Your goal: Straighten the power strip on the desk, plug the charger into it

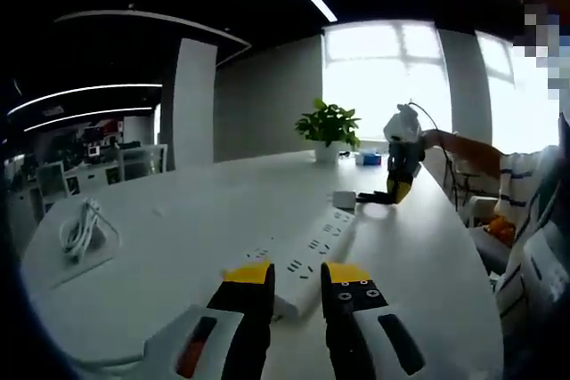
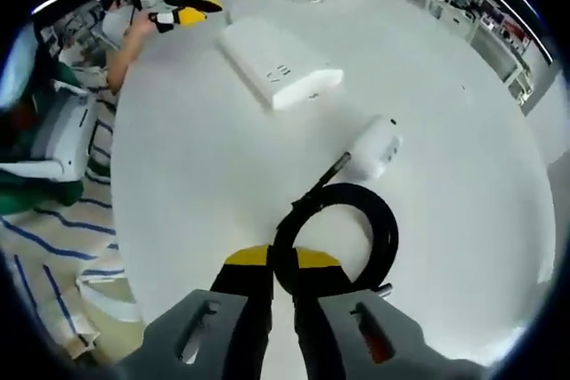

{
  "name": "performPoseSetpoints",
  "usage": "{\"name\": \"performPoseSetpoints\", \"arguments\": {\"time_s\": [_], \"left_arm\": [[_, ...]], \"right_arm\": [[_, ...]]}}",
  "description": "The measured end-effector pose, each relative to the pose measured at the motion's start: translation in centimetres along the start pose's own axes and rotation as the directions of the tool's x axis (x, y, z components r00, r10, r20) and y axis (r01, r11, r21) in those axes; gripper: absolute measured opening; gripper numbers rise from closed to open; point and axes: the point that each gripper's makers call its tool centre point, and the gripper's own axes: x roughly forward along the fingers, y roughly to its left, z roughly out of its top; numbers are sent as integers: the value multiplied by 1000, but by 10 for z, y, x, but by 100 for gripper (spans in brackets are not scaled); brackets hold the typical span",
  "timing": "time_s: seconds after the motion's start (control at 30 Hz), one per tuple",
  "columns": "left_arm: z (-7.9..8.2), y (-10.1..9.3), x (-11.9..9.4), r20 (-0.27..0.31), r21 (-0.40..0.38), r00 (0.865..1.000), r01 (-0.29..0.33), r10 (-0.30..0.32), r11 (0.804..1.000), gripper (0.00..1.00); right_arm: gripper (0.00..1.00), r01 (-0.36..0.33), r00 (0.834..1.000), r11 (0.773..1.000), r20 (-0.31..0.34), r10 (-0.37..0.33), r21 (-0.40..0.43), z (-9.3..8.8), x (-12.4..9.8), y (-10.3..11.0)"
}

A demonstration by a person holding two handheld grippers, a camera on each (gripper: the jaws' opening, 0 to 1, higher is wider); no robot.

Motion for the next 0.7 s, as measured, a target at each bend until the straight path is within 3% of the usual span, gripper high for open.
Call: {"name": "performPoseSetpoints", "arguments": {"time_s": [0.3,0.7], "left_arm": [[0,0,0,2,-11,1000,4,-4,1000,21],[-1,1,0,-2,-12,1000,-2,2,1000,21]], "right_arm": [[7,-24,991,998,131,16,61,15,-7,7],[6,-30,954,990,299,-13,138,35,-19,-4]]}}
